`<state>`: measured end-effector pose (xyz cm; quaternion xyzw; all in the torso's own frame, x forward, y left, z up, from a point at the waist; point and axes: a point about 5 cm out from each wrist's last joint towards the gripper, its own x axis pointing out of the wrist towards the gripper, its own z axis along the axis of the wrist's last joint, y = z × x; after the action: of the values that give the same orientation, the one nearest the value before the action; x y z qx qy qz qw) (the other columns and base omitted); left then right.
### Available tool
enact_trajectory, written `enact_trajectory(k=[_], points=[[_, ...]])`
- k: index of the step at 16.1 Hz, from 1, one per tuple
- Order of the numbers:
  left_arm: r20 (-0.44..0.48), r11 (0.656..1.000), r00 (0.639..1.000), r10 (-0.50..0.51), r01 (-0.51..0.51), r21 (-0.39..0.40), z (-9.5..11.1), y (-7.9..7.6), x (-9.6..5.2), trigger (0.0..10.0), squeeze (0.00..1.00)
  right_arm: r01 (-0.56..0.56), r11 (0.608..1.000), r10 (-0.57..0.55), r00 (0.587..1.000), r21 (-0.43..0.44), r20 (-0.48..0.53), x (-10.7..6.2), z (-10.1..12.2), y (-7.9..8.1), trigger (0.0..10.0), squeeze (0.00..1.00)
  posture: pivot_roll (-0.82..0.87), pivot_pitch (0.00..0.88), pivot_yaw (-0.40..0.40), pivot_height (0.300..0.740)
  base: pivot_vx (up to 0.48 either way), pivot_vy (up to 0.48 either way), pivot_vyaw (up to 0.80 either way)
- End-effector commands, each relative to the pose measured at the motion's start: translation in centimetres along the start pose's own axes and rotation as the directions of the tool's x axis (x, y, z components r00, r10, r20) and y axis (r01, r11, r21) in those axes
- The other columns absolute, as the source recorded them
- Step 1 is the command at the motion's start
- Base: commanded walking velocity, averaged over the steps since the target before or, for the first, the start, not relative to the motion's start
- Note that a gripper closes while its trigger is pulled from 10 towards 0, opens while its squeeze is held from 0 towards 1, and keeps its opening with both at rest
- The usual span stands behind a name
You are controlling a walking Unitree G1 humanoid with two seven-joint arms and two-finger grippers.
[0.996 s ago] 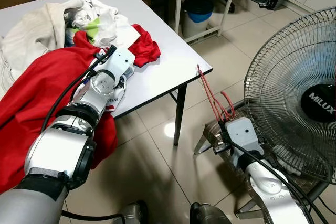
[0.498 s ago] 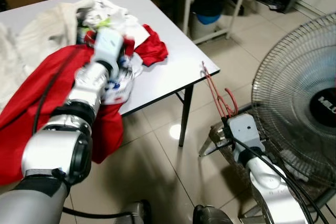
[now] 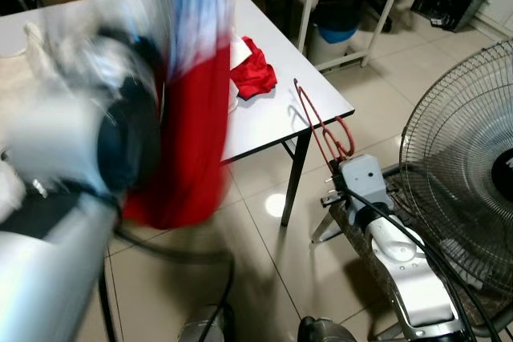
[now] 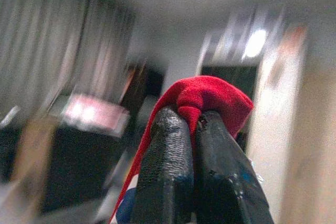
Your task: Hang hanger
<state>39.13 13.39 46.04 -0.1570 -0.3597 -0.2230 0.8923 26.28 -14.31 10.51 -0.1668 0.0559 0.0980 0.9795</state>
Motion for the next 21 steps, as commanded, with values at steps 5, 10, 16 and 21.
enact_trajectory(k=[5,10,16,21], points=[[-0.153,0.975,0.976,0.152,-0.123,0.184,-4.3,5.7,-5.4,0.0,0.0,0.007,1.0,-0.006,1.0,0.03,-0.019,-0.5,-1.2,0.9,10.0,0.0,0.0,0.033,0.07,0.74,0.0,0.0,0.0],[-0.562,0.93,0.779,0.278,-0.073,0.36,-14.3,8.8,-16.2,0.0,0.0,-0.018,0.999,0.018,1.0,0.03,-0.012,-0.3,-1.1,1.4,10.0,0.0,0.0,0.036,0.061,0.74,0.0,0.0,0.0],[-0.478,0.985,0.862,0.168,-0.125,0.12,-12.9,8.4,-14.7,0.0,0.0,0.081,0.971,-0.117,0.982,0.225,0.15,-1.5,1.5,-2.5,10.0,0.0,0.01,0.035,0.101,0.74,0.0,0.0,0.0],[-0.572,0.994,0.818,0.056,0.008,0.108,-11.7,8.3,-13.5,0.0,0.0,-0.256,0.91,0.073,0.874,0.327,0.481,-6.4,7.7,-6.0,10.0,0.0,-0.02,0.022,0.144,0.74,0.0,0.0,0.0]])
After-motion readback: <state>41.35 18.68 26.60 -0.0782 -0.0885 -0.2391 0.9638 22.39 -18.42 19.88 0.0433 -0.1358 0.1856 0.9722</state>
